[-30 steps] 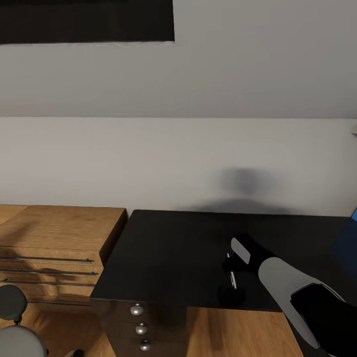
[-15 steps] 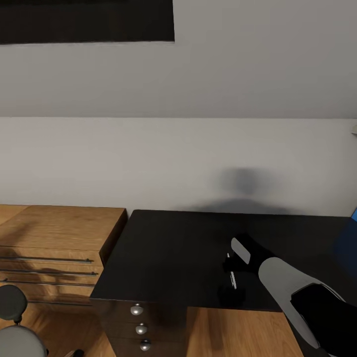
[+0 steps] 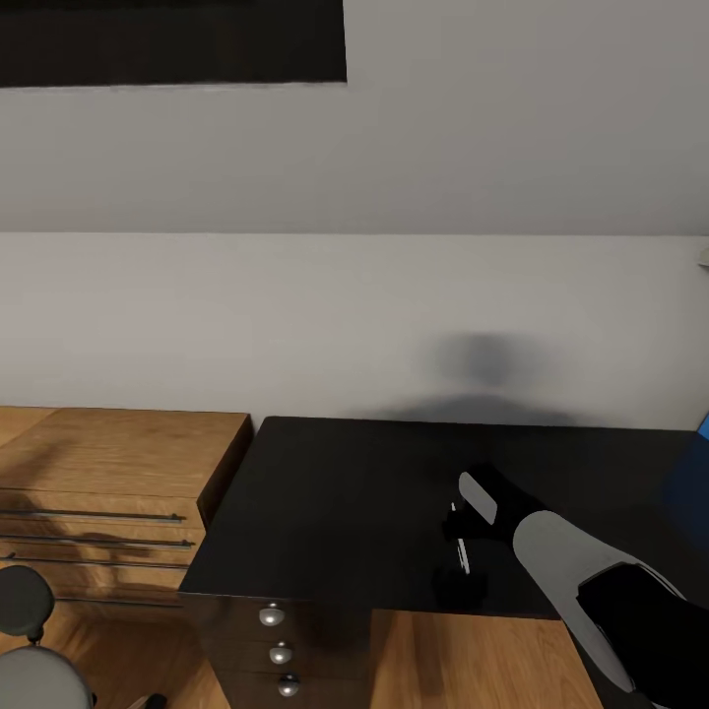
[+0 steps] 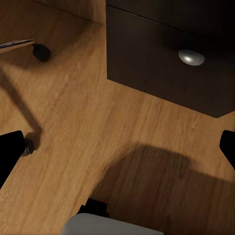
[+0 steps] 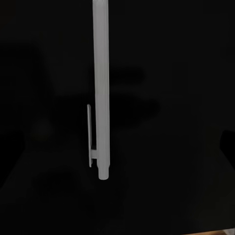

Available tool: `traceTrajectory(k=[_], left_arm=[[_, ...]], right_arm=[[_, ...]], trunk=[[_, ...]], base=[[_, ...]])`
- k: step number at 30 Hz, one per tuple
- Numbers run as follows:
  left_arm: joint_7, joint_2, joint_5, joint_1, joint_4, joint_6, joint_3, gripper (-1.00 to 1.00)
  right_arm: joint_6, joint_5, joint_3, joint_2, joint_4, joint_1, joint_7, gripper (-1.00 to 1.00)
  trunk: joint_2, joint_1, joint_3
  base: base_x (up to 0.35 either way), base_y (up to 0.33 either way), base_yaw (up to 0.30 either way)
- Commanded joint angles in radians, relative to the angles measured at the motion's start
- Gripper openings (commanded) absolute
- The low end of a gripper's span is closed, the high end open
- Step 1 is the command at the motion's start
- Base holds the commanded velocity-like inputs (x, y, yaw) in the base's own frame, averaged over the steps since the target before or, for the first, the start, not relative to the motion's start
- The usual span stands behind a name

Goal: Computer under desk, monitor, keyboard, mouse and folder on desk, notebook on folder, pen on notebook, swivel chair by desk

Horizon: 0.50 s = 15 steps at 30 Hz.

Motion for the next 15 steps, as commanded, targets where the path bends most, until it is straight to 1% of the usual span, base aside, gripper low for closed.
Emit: traceTrajectory(k=[1, 15], left_arm=[[0.009, 0.001, 0.001, 0.000, -0.002, -0.002, -0.006, 1.00], [0.008, 0.001, 0.001, 0.000, -0.002, -0.003, -0.006, 1.00]], right_arm=[[0.003, -0.011, 0.007, -0.001, -0.002, 0.000, -0.007, 1.00], [0.006, -0.012, 0.007, -0.001, -0.002, 0.000, -0.006, 1.00]], trunk=[[-0.001, 0.000, -0.001], [-0.001, 0.000, -0.001]], base=[[0.000, 0.000, 0.000], [0.000, 0.000, 0.000]])
